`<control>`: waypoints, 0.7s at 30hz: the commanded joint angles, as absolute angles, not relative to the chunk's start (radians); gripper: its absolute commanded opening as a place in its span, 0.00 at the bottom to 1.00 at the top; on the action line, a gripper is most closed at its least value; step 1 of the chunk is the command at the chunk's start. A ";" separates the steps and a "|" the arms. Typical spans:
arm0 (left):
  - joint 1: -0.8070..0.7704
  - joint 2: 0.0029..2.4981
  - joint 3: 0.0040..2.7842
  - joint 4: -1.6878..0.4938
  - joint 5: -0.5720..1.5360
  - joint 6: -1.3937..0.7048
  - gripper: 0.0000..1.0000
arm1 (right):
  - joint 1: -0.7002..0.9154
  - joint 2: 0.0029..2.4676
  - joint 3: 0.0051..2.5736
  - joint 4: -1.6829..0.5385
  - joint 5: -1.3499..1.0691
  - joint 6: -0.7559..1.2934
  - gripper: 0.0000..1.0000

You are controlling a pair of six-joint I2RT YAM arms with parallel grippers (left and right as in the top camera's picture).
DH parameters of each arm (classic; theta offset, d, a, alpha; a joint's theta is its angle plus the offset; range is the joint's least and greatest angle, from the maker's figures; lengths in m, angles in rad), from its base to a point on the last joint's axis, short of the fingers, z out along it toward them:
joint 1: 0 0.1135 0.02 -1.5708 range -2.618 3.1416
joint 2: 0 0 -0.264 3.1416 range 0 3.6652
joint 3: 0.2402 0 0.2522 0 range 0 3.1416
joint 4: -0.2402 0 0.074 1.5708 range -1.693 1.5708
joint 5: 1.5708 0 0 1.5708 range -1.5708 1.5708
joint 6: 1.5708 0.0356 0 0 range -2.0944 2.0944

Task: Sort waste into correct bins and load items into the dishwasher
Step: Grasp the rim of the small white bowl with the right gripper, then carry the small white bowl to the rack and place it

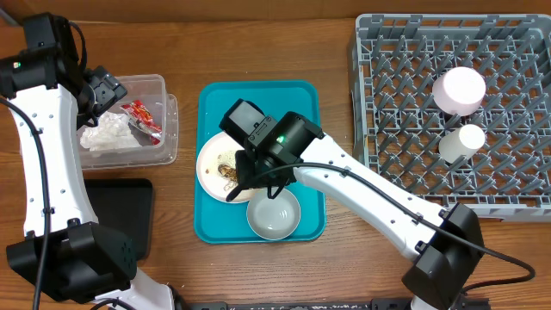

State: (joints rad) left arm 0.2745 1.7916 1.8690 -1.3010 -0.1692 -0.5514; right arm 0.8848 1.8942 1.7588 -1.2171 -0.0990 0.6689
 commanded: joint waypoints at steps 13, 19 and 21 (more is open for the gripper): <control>0.268 1.761 1.876 -1.301 -0.183 -0.564 1.00 | 1.039 1.983 1.460 -0.956 -0.042 0.824 0.48; 0.268 1.761 1.876 -1.301 -0.183 -0.565 1.00 | 1.039 2.037 1.462 -0.947 -0.084 0.824 0.33; 0.268 1.761 1.876 -1.301 -0.183 -0.565 1.00 | 1.039 2.035 1.476 -0.960 -0.085 0.824 0.20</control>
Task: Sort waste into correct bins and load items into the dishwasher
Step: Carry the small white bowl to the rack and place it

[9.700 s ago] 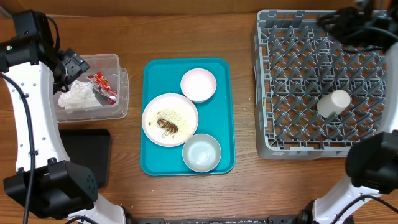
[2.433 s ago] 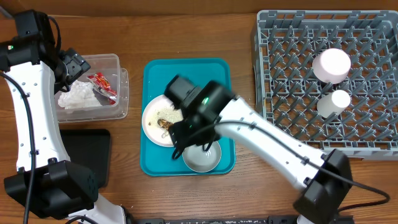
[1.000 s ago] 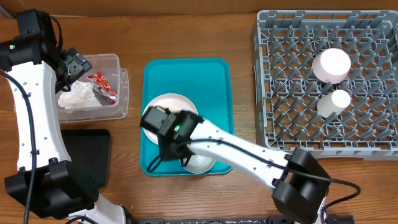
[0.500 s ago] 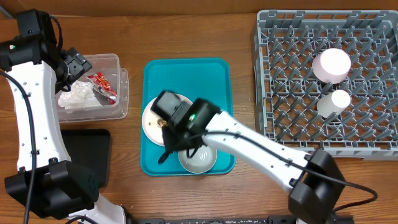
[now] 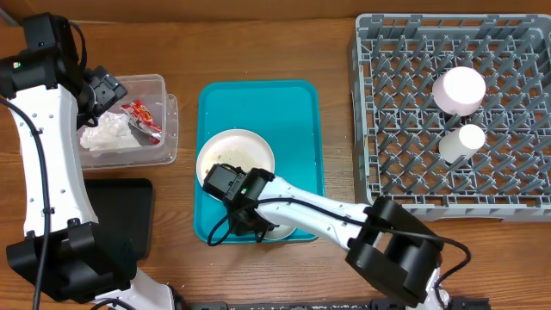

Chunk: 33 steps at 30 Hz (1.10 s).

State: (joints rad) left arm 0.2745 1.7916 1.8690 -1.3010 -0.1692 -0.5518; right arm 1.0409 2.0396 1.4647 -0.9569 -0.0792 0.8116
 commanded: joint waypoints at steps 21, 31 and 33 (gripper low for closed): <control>0.267 1.761 1.876 -1.301 -0.183 -0.565 1.00 | 0.364 1.787 2.273 -1.665 -0.093 0.382 0.04; 0.267 1.761 1.876 -1.301 -0.183 -0.565 1.00 | -0.440 1.806 2.230 -1.620 -0.729 -0.128 0.04; 0.267 1.761 1.876 -1.301 -0.183 -0.564 1.00 | -0.539 1.832 2.194 -1.575 -0.813 -0.147 0.04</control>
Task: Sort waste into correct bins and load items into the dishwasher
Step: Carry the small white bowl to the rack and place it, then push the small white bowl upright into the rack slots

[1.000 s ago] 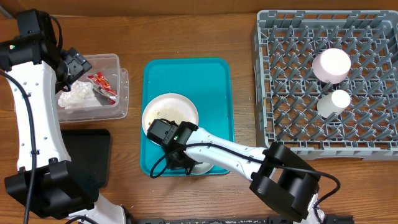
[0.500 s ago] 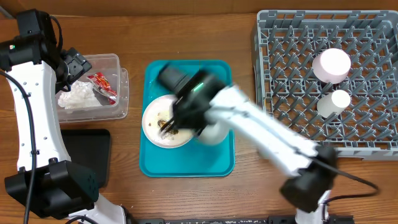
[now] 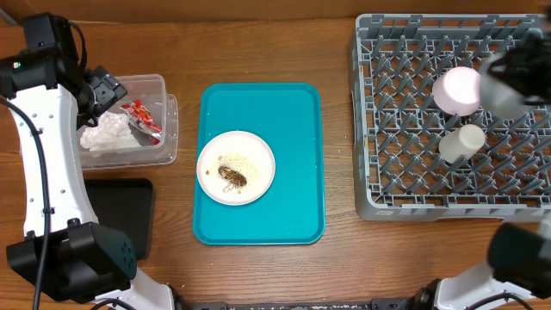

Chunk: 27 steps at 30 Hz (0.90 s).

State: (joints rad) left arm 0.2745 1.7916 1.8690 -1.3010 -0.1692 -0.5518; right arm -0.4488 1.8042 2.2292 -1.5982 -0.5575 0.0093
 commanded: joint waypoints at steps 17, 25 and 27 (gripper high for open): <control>0.267 1.761 1.876 -1.301 -0.183 -0.565 1.00 | -0.762 2.149 1.900 -0.976 -1.308 -0.040 0.04; 0.267 1.761 1.876 -1.301 -0.183 -0.565 1.00 | -0.804 2.224 1.899 -1.001 -1.134 0.057 0.04; 0.267 1.761 1.876 -1.301 -0.183 -0.565 1.00 | -0.823 2.224 1.899 -1.032 -1.110 0.057 0.04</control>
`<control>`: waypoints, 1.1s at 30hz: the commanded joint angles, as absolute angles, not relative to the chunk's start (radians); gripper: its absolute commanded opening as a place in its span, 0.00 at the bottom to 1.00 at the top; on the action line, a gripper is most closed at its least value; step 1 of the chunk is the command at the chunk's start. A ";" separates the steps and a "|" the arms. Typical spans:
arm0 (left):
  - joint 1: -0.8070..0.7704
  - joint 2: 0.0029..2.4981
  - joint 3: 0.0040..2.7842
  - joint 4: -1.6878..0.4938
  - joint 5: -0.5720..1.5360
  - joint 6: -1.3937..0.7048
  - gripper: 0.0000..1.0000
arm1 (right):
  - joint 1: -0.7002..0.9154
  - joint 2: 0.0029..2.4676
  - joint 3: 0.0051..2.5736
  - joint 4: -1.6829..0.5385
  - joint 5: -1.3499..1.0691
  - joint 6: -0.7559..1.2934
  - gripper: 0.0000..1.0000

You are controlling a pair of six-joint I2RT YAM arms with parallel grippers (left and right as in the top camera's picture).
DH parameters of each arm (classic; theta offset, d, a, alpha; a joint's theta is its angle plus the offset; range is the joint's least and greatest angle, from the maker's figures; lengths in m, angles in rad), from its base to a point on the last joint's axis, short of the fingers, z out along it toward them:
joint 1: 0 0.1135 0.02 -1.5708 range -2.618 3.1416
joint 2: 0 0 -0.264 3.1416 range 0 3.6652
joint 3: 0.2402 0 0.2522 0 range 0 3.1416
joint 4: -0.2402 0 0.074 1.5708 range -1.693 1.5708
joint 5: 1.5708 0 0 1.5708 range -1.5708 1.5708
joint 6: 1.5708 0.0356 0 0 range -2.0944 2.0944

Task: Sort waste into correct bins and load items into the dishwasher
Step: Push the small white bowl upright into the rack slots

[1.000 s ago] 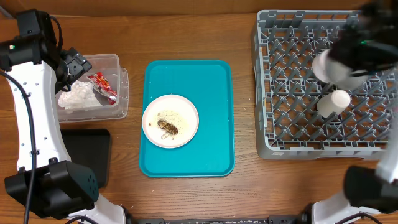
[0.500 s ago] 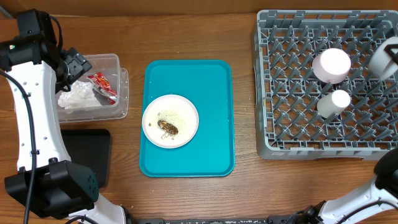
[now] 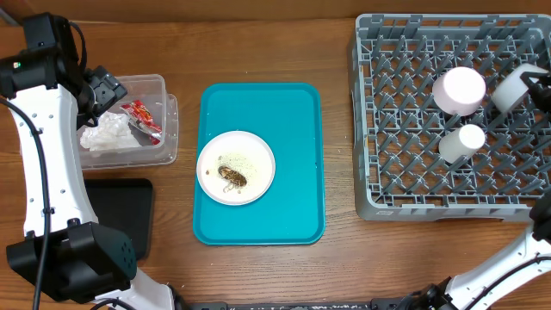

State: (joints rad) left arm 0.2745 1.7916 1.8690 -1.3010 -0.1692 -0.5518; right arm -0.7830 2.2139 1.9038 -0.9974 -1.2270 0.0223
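A white plate [image 3: 236,166] with brown food scraps [image 3: 231,176] lies on the teal tray [image 3: 293,129]. The grey dishwasher rack [image 3: 405,129] holds a pink cup [image 3: 458,89] and a white cup [image 3: 462,140]. At the rack's right edge a pale bowl [image 3: 513,86] is tilted on its side, with my right gripper [image 3: 535,86] shut on it and mostly cut off by the frame edge. My left gripper [image 3: 105,90] hangs open over the clear bin [image 3: 159,83], which holds crumpled paper and a red wrapper.
A black bin [image 3: 120,215] sits at the front left, below the clear one. The left arm's white links run down the left side of the table. Bare wooden table lies between the tray and the rack.
The right arm was a blur over the rack's right side. Now it is at the far right edge, holding the bowl tilted over the rack beside the pink cup. The left arm has not moved.
The bowl lay on the tray in front of the plate, with my right gripper over the plate. Then the gripper was down at the bowl. Then the bowl was gone from the tray, and now it is at the rack's right edge.
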 commanded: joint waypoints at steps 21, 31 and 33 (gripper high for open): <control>0.267 1.761 1.876 -1.301 -0.183 -0.565 1.00 | -0.894 2.135 1.899 -1.282 -0.966 0.054 0.48; 0.267 1.761 1.876 -1.301 -0.183 -0.565 1.00 | -0.893 1.924 1.899 -1.342 -0.728 0.182 0.53; 0.267 1.761 1.876 -1.301 -0.183 -0.565 1.00 | -0.890 1.859 1.899 -1.344 -0.684 0.210 0.53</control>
State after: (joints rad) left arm 0.2745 1.7916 1.8690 -1.3014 -0.1692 -0.5518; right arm -0.8951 1.9743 1.9007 -1.3441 -0.7815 0.1513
